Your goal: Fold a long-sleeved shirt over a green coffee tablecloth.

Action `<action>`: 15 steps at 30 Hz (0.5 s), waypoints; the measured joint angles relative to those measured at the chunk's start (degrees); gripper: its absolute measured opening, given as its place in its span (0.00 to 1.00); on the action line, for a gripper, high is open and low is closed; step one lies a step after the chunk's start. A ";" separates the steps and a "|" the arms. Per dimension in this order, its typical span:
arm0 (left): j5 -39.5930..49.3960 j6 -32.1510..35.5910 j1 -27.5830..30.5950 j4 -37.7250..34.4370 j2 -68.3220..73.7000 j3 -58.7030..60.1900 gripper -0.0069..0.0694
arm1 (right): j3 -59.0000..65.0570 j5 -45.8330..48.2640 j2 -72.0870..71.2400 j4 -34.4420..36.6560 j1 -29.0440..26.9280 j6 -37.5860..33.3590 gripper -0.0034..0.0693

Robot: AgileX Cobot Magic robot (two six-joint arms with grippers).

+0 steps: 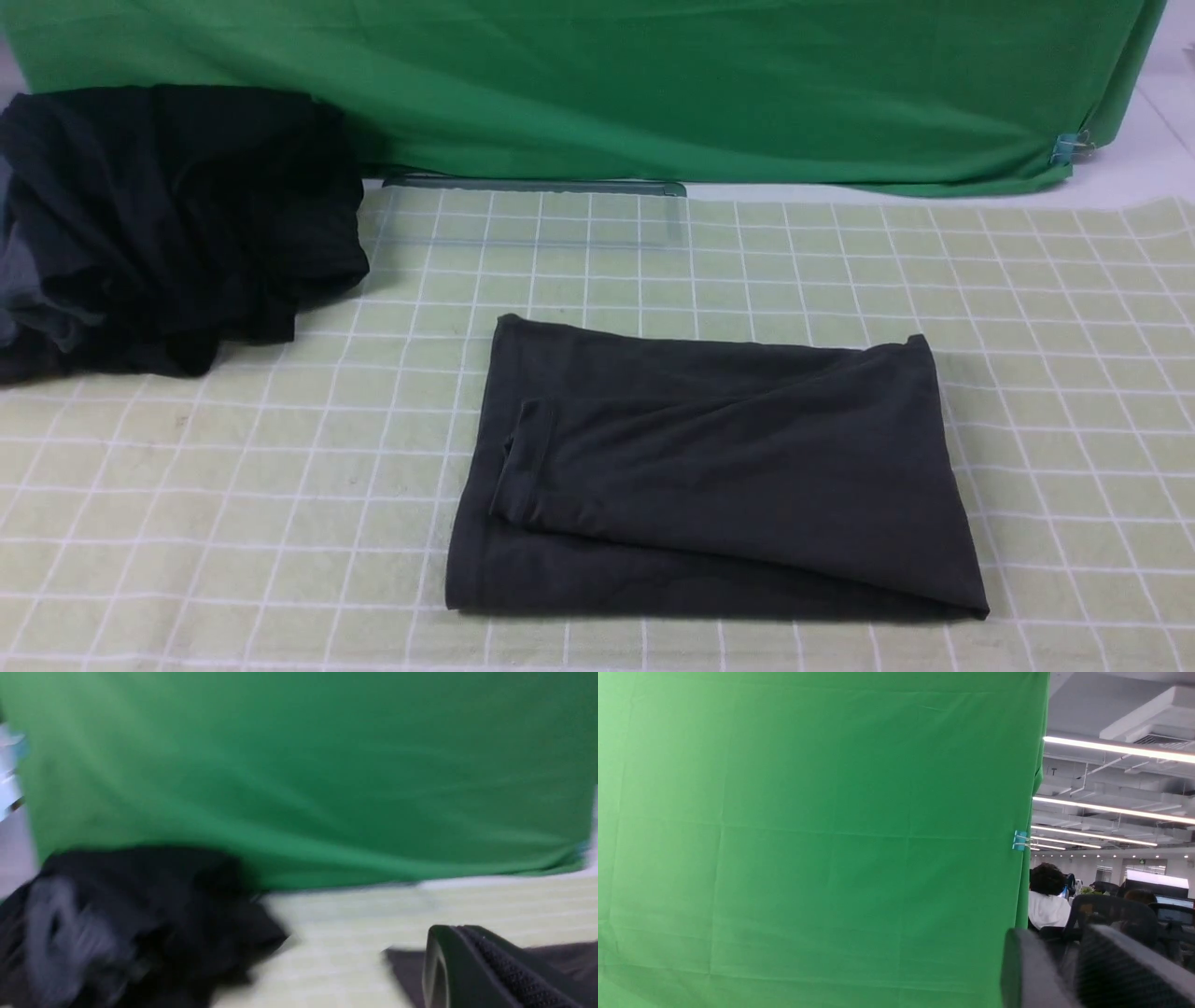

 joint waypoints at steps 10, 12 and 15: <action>-5.65 0.73 6.66 -0.53 0.06 14.03 0.09 | 0.04 0.07 0.00 0.00 0.00 0.00 0.30; -4.67 1.12 6.66 -0.53 0.06 14.22 0.09 | 0.04 0.13 0.00 0.00 0.00 0.00 0.31; -4.03 1.18 6.66 -0.47 0.06 14.34 0.09 | 0.04 0.10 0.00 0.00 0.00 0.00 0.31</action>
